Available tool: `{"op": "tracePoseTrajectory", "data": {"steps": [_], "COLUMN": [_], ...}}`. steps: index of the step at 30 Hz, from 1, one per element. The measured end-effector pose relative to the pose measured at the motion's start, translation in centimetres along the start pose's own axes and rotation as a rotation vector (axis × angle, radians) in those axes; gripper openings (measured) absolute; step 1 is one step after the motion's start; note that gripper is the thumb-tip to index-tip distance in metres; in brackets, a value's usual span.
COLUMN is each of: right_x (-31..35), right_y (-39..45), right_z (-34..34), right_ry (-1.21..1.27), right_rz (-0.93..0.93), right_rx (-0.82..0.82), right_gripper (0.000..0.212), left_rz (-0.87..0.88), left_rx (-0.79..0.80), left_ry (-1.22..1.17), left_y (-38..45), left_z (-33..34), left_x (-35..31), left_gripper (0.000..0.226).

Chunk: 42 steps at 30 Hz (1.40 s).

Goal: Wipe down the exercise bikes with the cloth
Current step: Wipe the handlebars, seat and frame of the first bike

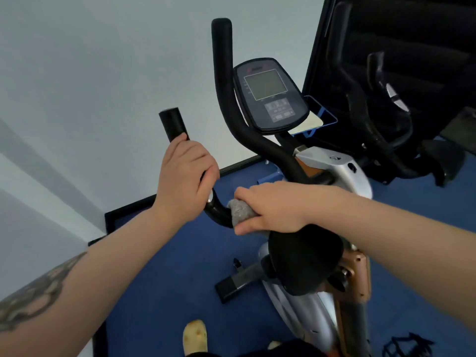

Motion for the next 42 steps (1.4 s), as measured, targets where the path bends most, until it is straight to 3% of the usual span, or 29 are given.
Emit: {"op": "tracePoseTrajectory", "data": {"steps": [7,17,19,22,24,29,34,40,42], "right_x": [-0.3,-2.2,-1.9,-1.2,-1.4,-3.2,-3.5,-4.7,-4.9], "right_y": [-2.0,-9.5,-10.3,-12.0,-12.2,-9.2,-12.6,-10.6,-11.2], "right_z": [-0.8,-1.9,-0.1,1.8,2.4,1.4,5.0,2.8,3.2], "right_ry": [0.207,0.341,0.466,0.639,0.698,0.533,0.814,0.530,0.607], "right_rz": [-0.095,-0.012,0.001,0.020,0.039,0.218,0.135,0.331,0.366], "right_rx": [-0.089,-0.238,-0.358,-0.684,-0.775,-0.726,-0.953,-0.794,-0.864], "right_gripper": [0.029,0.045,0.045,0.040,0.038,0.032,0.024,0.037,0.042], "left_rz": [-0.155,-0.499,-0.583,-0.683,-0.715,-0.758,-0.839,-0.803,-0.816], "left_rx": [0.085,-0.058,-0.064,-0.091,-0.130,-0.220,-0.205,-0.037,0.027], "left_ry": [-0.003,-0.316,-0.399,-0.525,-0.590,-0.630,-0.511,-0.593,-0.555], "left_y": [-1.8,-5.6,-6.4,-7.5,-8.0,-8.9,-10.3,-9.6,-9.8], "left_z": [0.7,2.3,3.0,3.8,3.6,2.9,3.3,4.1,4.3], "left_x": [-1.0,-3.2,-4.6,-7.4,-9.0,-10.7,-11.4,-11.3,-11.4], "left_gripper": [0.033,0.030,0.030,0.027,0.027,0.030,0.023,0.022,0.025]}}
Point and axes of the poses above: each hand's wrist, its own y-axis towards the middle knuckle, its own z-axis out of the palm, x = y × z, the point moved 9 cm from there along y, towards the middle knuckle, and after that the axes turned 6 degrees about x, right-handed, at the moved point
